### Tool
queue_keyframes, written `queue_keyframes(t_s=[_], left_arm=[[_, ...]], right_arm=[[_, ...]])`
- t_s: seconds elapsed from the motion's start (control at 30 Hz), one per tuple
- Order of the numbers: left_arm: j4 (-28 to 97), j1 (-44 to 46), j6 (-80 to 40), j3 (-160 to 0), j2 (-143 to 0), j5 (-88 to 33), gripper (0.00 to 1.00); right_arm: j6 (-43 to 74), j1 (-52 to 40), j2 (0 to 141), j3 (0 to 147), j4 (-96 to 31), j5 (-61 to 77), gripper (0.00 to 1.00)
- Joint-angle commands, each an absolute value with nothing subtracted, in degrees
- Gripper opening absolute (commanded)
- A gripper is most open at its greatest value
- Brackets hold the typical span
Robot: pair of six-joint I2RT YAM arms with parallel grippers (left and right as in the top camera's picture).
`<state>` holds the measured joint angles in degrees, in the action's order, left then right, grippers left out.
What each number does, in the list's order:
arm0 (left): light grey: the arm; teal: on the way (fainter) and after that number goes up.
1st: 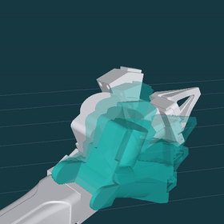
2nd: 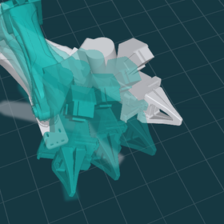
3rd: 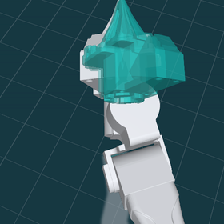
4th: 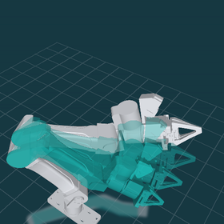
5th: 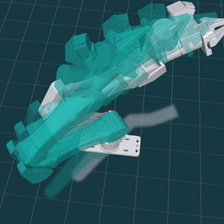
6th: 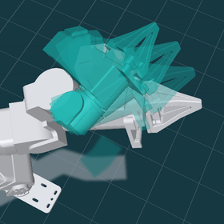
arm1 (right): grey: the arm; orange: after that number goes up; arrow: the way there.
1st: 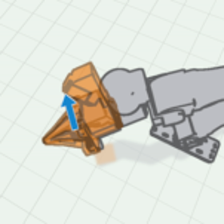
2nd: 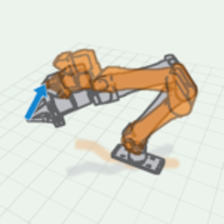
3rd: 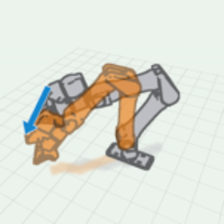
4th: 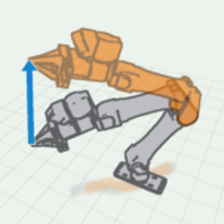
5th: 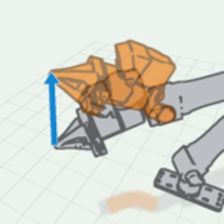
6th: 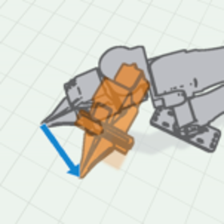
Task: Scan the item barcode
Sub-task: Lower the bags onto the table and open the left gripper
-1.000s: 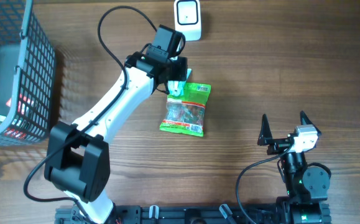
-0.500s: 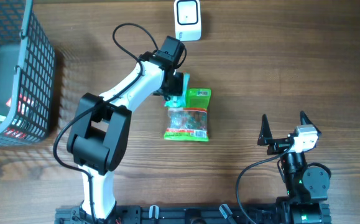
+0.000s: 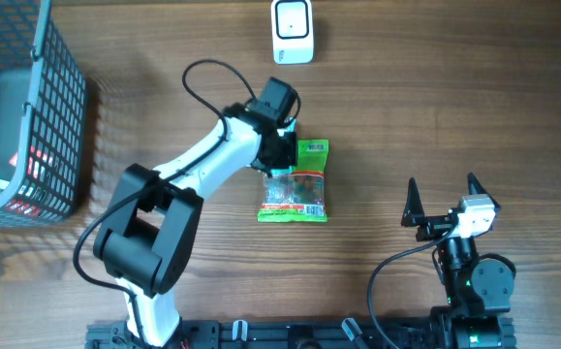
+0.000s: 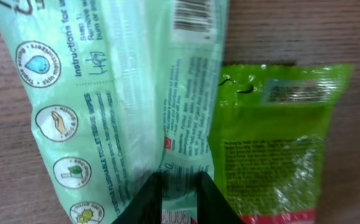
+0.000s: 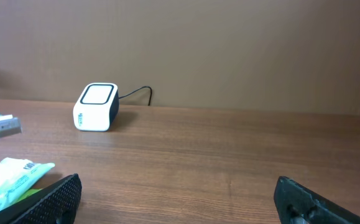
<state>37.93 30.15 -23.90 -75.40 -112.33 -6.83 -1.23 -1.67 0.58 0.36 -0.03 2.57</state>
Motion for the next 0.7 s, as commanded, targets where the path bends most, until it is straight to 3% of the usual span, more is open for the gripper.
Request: queue_keyframes(t_s=[0.0,0.07,0.13,0.17,0.23,0.27,0.43,0.67], left_arm=[[35.68,30.28,-27.66,-68.71,-113.27,-0.38,0.19],[37.3,30.06,-26.65,-68.69,-112.66,-0.82,0.25],[37.85,29.45,-25.69,-69.06,-109.32,-0.97,0.48],[38.17,29.06,-25.69,-69.54,-107.33,-0.97,0.54],[38.13,27.77,-25.74,-70.52,-101.41,-0.97,0.94],[37.91,27.27,-25.74,-70.54,-99.02,-0.95,1.0],[37.36,26.61,-24.62,-70.0,-97.34,7.38,1.0],[29.15,25.43,-19.4,-68.55,-106.94,7.62,1.0]], right_arm=[[-1.5,-1.52,0.27,0.3,0.1,3.07,1.0],[-1.45,-1.52,0.27,0.3,0.1,3.07,1.0],[-1.48,-1.52,0.27,0.3,0.1,3.07,1.0],[-1.45,-1.52,0.27,0.3,0.1,3.05,1.0],[-1.48,-1.52,0.27,0.3,0.1,3.05,1.0],[-1.48,-1.52,0.27,0.3,0.1,3.05,1.0],[-1.45,-1.52,0.27,0.3,0.1,3.05,1.0],[-1.45,-1.52,0.27,0.3,0.1,3.05,1.0]])
